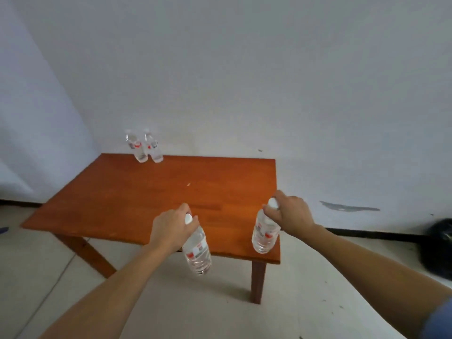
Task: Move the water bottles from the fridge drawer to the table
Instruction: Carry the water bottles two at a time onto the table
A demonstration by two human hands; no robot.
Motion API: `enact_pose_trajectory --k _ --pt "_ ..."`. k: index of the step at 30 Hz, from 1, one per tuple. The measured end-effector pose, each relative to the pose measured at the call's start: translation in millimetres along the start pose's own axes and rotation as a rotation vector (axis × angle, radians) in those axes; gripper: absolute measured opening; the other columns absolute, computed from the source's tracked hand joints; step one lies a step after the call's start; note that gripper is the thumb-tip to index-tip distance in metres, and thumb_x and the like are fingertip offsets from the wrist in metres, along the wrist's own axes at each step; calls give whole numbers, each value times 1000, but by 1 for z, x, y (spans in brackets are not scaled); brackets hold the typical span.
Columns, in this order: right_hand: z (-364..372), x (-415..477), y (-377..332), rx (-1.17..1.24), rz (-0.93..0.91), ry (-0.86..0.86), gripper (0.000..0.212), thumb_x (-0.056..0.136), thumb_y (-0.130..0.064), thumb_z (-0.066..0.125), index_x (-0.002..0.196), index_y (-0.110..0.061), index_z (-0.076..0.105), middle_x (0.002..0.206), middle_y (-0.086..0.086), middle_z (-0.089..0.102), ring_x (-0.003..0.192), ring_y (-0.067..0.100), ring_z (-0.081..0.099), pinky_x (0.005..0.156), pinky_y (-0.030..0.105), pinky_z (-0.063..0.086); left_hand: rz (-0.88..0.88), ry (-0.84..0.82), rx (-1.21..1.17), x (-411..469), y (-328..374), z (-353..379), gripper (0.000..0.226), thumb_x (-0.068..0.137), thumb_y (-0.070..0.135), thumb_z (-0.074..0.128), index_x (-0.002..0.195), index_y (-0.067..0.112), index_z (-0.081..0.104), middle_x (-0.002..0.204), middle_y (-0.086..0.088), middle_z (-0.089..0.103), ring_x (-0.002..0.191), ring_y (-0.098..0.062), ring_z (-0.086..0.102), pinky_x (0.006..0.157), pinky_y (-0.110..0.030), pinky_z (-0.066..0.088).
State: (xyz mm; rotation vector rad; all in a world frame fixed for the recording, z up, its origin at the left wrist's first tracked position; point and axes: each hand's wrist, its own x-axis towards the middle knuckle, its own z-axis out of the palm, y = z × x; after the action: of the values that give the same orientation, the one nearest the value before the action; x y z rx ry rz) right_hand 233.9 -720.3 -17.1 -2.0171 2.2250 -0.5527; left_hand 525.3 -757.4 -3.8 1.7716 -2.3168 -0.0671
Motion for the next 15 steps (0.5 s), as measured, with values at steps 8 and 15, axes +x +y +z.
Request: enact_pose_trajectory --k 8,15 --pt "88 129 -101 -23 -50 -20 35 92 -56 47 91 -21 48 61 -11 50 51 5 51 43 21 39 -46 -8 3 100 -143 1 24 94 47 49 91 23 53 70 9 59 63 -8 58 56 -23 47" --pt "124 221 -170 80 28 -12 45 93 -55 48 114 -15 54 77 -8 61 62 8 59 47 18 40 -16 42 -26 205 -226 -11 22 92 50 52 91 28 50 78 12 60 67 -5 57 53 -17 37"
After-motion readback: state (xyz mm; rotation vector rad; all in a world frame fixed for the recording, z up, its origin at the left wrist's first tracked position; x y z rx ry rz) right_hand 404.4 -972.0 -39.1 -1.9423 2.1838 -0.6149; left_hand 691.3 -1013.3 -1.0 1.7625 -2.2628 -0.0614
